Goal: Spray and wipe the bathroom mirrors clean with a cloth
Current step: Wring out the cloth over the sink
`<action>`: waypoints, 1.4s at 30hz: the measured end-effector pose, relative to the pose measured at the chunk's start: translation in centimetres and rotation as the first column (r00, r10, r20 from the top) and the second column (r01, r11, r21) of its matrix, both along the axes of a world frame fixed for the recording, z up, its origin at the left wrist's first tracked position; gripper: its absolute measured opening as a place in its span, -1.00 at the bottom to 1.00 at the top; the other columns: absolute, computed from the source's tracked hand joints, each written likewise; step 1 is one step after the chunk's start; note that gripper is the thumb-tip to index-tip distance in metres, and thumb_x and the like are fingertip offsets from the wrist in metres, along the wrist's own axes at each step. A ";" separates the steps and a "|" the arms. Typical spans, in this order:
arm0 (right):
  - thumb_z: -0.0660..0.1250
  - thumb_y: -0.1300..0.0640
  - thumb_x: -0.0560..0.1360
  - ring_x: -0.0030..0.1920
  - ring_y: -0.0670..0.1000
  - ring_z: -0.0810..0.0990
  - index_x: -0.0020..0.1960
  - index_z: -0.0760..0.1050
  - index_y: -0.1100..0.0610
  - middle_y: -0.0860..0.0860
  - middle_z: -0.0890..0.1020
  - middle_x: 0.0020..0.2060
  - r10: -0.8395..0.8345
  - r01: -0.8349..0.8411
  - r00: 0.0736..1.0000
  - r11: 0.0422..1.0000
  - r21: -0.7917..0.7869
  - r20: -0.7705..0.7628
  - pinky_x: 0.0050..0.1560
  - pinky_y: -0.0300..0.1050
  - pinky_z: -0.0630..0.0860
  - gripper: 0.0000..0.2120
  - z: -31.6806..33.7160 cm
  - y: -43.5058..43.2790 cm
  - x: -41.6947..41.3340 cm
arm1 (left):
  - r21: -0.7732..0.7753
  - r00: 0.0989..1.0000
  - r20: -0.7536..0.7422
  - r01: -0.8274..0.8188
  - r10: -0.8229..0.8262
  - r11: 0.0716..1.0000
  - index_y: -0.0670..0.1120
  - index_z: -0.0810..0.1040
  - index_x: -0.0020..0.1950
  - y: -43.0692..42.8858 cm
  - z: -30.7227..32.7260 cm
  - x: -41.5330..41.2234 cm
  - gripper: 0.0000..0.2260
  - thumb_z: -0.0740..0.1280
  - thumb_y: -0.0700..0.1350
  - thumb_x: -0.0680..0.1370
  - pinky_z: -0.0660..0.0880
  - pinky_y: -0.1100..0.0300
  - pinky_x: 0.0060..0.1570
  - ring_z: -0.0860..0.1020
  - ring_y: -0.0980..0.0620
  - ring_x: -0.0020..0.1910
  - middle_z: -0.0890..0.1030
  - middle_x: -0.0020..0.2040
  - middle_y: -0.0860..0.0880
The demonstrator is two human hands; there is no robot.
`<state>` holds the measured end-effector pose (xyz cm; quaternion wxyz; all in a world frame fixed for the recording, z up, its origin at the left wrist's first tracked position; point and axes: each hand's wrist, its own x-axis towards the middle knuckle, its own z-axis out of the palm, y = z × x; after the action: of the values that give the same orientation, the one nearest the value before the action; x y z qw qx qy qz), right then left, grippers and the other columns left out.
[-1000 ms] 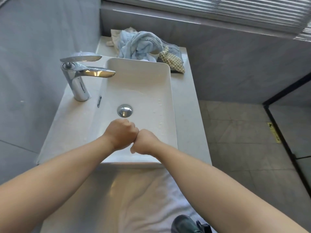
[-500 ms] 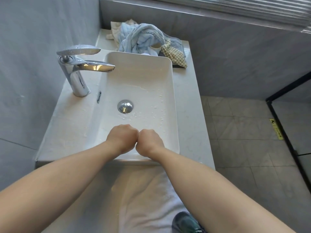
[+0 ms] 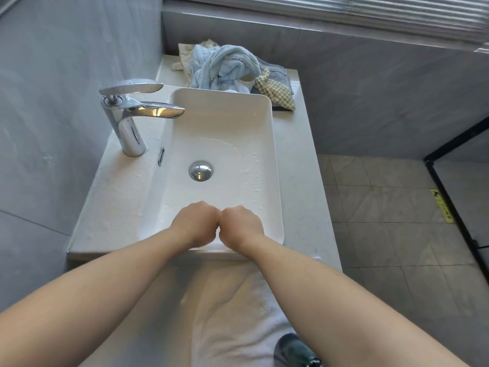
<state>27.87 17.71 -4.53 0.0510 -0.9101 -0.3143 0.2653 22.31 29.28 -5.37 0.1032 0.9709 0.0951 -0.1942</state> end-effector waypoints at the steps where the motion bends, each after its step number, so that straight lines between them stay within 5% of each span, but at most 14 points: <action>1: 0.20 0.32 0.50 -0.17 0.18 0.54 -0.08 0.53 0.11 0.05 0.50 -0.19 -0.009 0.009 1.000 1.000 0.005 -0.004 -0.23 -0.07 0.41 -0.82 0.2 0.0 0.0 | 0.018 1.000 0.028 0.014 -0.015 1.000 0.02 0.39 -0.26 0.0 0.1 -0.1 -0.82 0.21 -0.25 0.46 0.35 0.14 -0.33 0.51 -0.10 -0.22 0.47 -0.28 0.04; 5: 0.27 0.16 0.54 -0.13 0.15 0.57 -0.09 0.48 0.07 0.04 0.57 -0.13 -0.183 0.195 0.967 0.980 0.048 -0.178 -0.25 -0.10 0.40 -0.95 0.8 0.3 -0.2 | -0.026 0.984 0.179 -0.002 0.006 1.000 0.00 0.41 -0.08 0.8 0.6 -0.6 -0.90 0.28 -0.19 0.48 0.44 0.07 -0.24 0.50 -0.11 -0.17 0.52 -0.13 0.02; 10: 0.35 0.24 0.46 -0.29 0.08 0.55 -0.07 0.54 0.16 0.04 0.58 -0.25 -0.292 0.377 0.842 0.920 0.106 -0.454 -0.28 -0.13 0.47 -0.93 1.3 0.0 0.3 | -0.063 0.873 0.475 0.158 -0.110 0.985 -0.13 0.47 0.31 2.3 0.3 -1.7 -0.45 0.34 -0.36 0.32 0.58 -0.05 -0.10 0.58 -0.17 0.01 0.54 0.19 -0.05; 16: 0.50 0.29 0.50 -0.30 -0.01 0.65 -0.05 0.49 0.10 0.03 0.57 -0.19 -0.275 0.648 0.460 0.754 0.108 -0.844 -0.32 -0.20 0.51 -0.80 3.1 -0.5 0.6 | 0.134 0.768 0.585 0.226 -0.261 0.965 -0.21 0.37 0.53 3.6 1.1 -3.3 -0.28 0.41 -0.30 0.35 0.47 -0.15 0.32 0.40 -0.27 0.48 0.36 0.55 -0.20; 19: 0.47 0.33 0.52 -0.46 -0.11 0.41 -0.24 0.36 0.03 -0.04 0.39 -0.39 -0.214 0.697 0.212 0.717 -0.006 -0.954 -0.43 -0.27 0.31 -0.64 3.4 -0.8 0.9 | 0.198 0.700 0.619 0.299 -0.356 0.933 -0.22 0.30 0.58 4.4 1.0 -3.8 -0.29 0.33 -0.34 0.41 0.38 -0.22 0.42 0.25 -0.27 0.58 0.23 0.62 -0.21; 22: 0.42 0.32 0.56 -0.49 -0.14 0.14 -0.28 0.25 -0.03 -0.06 0.15 -0.35 -0.091 0.602 0.110 0.798 -0.006 -0.990 -0.48 -0.28 0.07 -0.55 3.9 -1.0 0.9 | 0.207 0.674 0.613 0.365 -0.411 0.908 -0.18 0.18 0.62 4.3 1.0 -3.4 -0.33 0.26 -0.27 0.50 0.31 -0.29 0.46 0.13 -0.33 0.61 0.12 0.63 -0.29; 28: 0.46 0.27 0.51 -0.43 -0.12 0.07 -0.22 0.23 -0.06 0.02 0.00 -0.16 0.025 0.401 0.178 0.911 0.096 -0.984 -0.45 -0.23 0.00 -0.56 5.0 -0.9 0.3 | 0.170 0.493 0.704 0.583 -0.512 0.795 -0.19 0.36 0.48 4.3 1.2 -1.8 -0.58 0.27 -0.18 0.62 0.35 -0.12 0.48 0.36 -0.30 0.51 0.35 0.49 -0.36; 30: 0.48 0.27 0.49 -0.39 -0.08 0.02 -0.24 0.19 -0.08 0.02 0.01 -0.16 0.008 0.377 0.229 0.921 0.096 -0.973 -0.45 -0.22 -0.01 -0.50 5.4 -0.9 0.1 | 0.165 0.437 0.740 0.619 -0.511 0.768 -0.20 0.40 0.39 4.1 1.4 -1.3 -0.65 0.28 -0.19 0.60 0.53 -0.03 0.26 0.56 -0.23 0.25 0.51 0.31 -0.32; 34: 0.48 0.33 0.50 -0.42 -0.07 0.02 -0.36 0.16 -0.04 -0.04 0.08 -0.33 -0.082 0.446 0.298 0.893 0.063 -0.951 -0.46 -0.18 -0.04 -0.44 5.5 -0.7 -0.2 | 0.219 0.406 0.743 0.604 -0.532 0.766 -0.18 0.48 0.25 4.3 1.9 -0.2 -0.75 0.24 -0.20 0.58 0.51 0.07 -0.10 0.52 -0.10 -0.15 0.57 -0.06 -0.14; 38: 0.43 0.39 0.44 -0.51 -0.06 0.13 -0.27 0.24 0.03 -0.02 0.19 -0.42 -0.278 0.586 0.427 0.809 0.029 -0.860 -0.50 -0.23 0.06 -0.57 4.2 0.2 -0.5 | 0.370 0.445 0.613 0.568 -0.653 0.735 -0.16 0.55 -0.10 4.5 2.3 1.3 -0.85 0.19 -0.25 0.49 0.47 0.03 -0.31 0.46 -0.10 -0.33 0.50 -0.26 -0.08; 42: 0.27 0.39 0.38 -0.47 0.02 0.22 -0.20 0.33 0.13 0.05 0.31 -0.38 -0.384 0.562 0.637 0.825 0.062 -0.669 -0.46 -0.23 0.15 -0.80 3.9 0.6 -0.4 | 0.372 0.665 0.394 0.516 -0.635 0.772 -0.10 0.40 -0.35 3.4 2.3 2.0 -0.80 0.37 -0.32 0.20 0.40 0.15 -0.54 0.40 -0.07 -0.55 0.42 -0.50 -0.07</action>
<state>27.46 18.34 -0.65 0.3419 -0.8019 -0.0592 0.4864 24.35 32.64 -3.11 -0.0552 0.9710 -0.2268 0.0525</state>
